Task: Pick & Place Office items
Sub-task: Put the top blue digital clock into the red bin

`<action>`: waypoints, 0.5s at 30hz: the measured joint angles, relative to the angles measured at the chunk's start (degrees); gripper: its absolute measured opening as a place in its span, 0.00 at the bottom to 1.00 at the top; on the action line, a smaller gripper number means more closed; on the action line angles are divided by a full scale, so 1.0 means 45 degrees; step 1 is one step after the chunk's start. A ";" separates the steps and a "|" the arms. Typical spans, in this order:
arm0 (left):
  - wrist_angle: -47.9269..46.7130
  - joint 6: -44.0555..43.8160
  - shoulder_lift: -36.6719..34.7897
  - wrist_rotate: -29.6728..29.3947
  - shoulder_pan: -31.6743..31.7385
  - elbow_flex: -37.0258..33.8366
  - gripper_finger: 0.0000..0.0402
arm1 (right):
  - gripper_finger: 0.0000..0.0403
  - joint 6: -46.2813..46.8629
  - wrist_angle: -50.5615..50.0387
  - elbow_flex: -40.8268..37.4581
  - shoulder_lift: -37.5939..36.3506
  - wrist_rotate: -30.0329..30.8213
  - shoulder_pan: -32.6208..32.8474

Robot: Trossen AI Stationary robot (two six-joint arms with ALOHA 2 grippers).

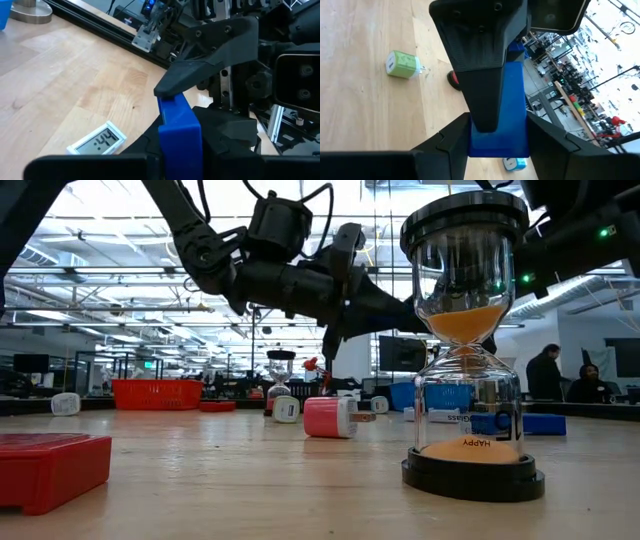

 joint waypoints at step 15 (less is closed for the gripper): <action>-0.0202 0.1068 -0.0024 0.0126 0.0063 -0.0010 0.13 | 0.68 0.0327 0.0569 -0.0005 0.0006 0.0684 0.0155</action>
